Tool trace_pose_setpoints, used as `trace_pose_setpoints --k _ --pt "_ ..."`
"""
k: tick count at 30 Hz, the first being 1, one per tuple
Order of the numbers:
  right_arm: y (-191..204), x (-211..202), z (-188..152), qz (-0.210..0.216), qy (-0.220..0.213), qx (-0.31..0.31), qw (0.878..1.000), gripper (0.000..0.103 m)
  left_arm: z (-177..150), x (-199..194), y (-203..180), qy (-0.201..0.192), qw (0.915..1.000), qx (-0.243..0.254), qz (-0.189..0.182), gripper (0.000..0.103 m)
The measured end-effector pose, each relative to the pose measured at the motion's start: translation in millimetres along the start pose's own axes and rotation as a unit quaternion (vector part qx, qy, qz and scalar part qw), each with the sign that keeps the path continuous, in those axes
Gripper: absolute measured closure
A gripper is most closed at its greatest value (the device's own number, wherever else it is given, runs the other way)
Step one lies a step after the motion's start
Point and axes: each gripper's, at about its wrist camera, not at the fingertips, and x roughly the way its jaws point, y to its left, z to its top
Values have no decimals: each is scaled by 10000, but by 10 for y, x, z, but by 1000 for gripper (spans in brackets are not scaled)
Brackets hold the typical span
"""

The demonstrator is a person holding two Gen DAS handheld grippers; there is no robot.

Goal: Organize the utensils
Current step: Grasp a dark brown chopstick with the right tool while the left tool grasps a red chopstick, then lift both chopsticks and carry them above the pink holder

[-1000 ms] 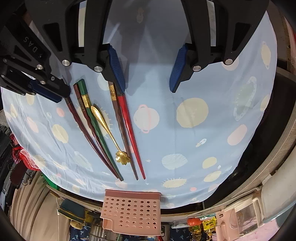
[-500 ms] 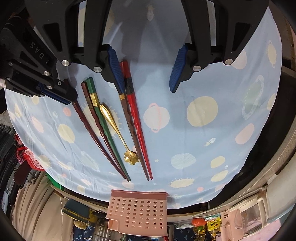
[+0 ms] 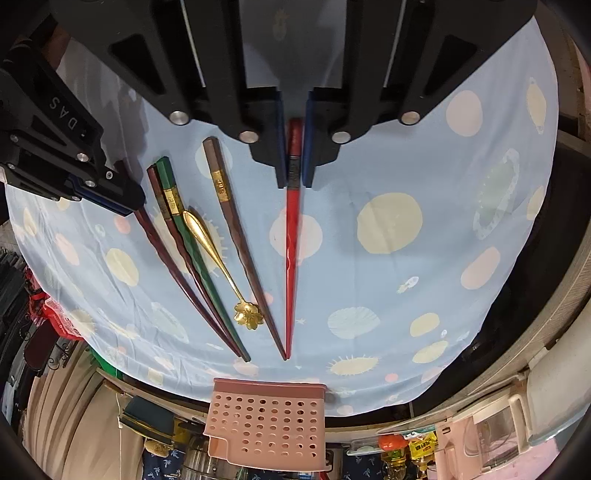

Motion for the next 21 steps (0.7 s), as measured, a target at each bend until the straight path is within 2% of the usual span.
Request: trace_pose_setpoints --k 9,21 --pt "-48 -213 24 90 -189 123 9997 96 46 -193 42 -86 9995 -132 -280 96" --pt "-124 -788 266 264 -881 285 9954 96 270 -740 85 -661 9965 -252 -453 96"
